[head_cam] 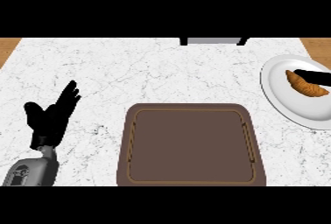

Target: Pick the croissant from the tray and place it in the plate

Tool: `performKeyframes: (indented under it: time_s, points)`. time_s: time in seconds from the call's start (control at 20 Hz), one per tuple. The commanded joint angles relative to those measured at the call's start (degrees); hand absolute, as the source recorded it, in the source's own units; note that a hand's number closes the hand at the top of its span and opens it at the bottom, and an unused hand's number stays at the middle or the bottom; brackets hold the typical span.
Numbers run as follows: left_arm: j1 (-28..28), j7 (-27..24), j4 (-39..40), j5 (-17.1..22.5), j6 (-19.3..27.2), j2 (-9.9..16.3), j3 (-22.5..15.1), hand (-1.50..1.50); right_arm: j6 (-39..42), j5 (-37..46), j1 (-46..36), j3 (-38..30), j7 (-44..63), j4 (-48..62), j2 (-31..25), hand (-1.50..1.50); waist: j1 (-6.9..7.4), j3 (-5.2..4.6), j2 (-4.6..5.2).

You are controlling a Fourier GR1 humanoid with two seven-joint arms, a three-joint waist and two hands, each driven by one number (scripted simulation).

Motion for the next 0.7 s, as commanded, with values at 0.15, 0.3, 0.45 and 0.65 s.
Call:
performKeyframes:
  time_s: [0.15,0.3,0.45,0.65]
  points:
    - [0.19,2.29,-1.35,0.17,0.26,0.00,0.27,0.00,5.00,-12.52,0.87,-5.46,4.04,-11.45,4.23,-1.50,-0.77,-0.05,-0.44]
    - [-0.36,2.02,-2.38,-0.21,0.11,-0.05,-0.20,0.00,12.39,-18.52,0.62,-7.81,6.83,-11.15,2.56,-1.50,-0.32,-0.02,-0.22]
    - [2.34,-1.80,-1.98,-2.29,1.75,-2.24,-1.48,0.00,15.88,-22.11,5.00,-8.18,8.73,-16.04,2.79,-1.50,-0.25,-0.05,-0.13]
    - [-3.73,-1.98,5.10,-0.81,0.02,0.01,2.22,0.00,17.94,-25.47,12.52,-9.41,1.13,-17.01,1.92,-1.50,-0.13,-0.04,0.13]
